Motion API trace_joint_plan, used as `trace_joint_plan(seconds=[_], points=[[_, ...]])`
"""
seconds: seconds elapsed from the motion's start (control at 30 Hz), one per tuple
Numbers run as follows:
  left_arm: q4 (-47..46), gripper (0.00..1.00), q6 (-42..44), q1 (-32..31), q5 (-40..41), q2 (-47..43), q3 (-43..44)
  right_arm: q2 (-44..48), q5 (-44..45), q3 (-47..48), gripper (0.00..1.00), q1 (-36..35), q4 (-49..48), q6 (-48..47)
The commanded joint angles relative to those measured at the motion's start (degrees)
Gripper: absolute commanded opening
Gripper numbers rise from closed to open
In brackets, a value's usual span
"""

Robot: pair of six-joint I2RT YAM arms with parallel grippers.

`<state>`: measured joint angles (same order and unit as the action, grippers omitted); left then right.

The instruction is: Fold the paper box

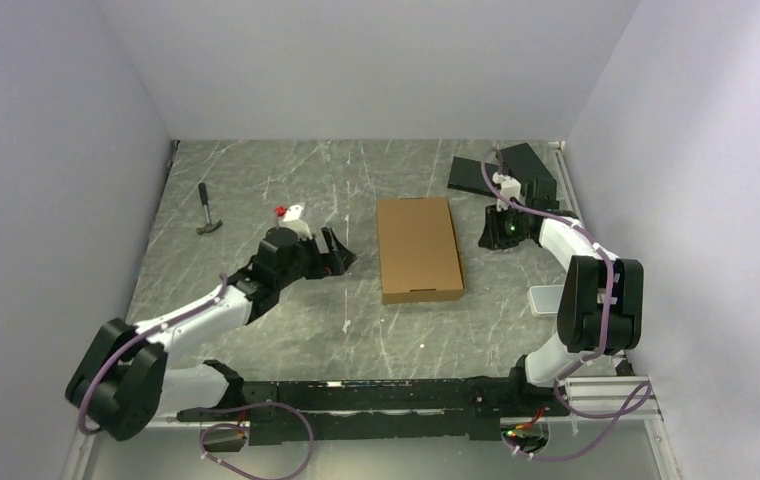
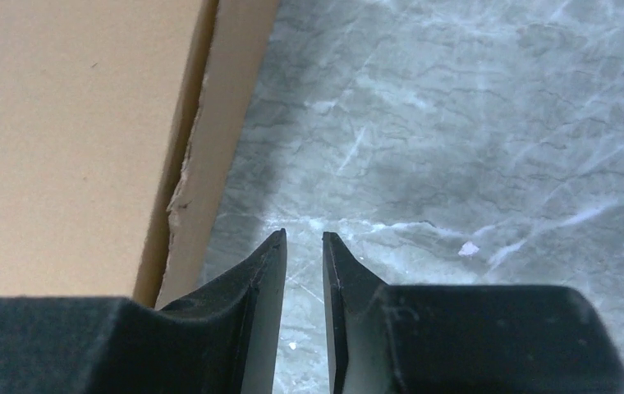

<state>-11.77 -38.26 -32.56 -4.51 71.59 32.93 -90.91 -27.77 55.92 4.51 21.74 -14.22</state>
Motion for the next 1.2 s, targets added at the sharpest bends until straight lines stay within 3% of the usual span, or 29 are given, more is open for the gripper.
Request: trace_joint_plan(seconds=[0.0,0.2,0.43,0.63,0.9,1.0,1.17], points=[[-5.4,0.98,-2.3,2.8,0.8,-5.3,-4.6,0.7,-4.7,0.0,0.26,-0.3,0.8,-2.2],[-14.0,0.99,-7.5,5.0,-11.9,1.9,-4.0,-2.5,-2.2,0.0,0.23,-2.4,0.5,-0.4],[-20.7,0.90,-13.5,3.9,-19.9,17.6,2.2,-5.5,0.8,1.0,0.19,-7.7,1.8,0.0],[-19.3,0.89,-12.2,-1.0,-20.8,26.3,10.2,-6.3,3.5,1.1,0.12,-14.7,0.8,0.8],[-20.2,0.63,-13.1,-2.7,-22.9,32.3,12.8,-6.5,4.7,1.0,0.07,-21.0,-2.8,4.5],[-20.0,0.61,-13.3,-3.1,-23.0,33.5,13.4,-6.7,3.0,0.7,0.08,-21.4,-4.1,6.9],[-16.6,0.62,-12.6,-3.1,-20.2,31.9,13.2,-6.4,9.1,1.6,0.10,-19.5,-3.1,6.2]])
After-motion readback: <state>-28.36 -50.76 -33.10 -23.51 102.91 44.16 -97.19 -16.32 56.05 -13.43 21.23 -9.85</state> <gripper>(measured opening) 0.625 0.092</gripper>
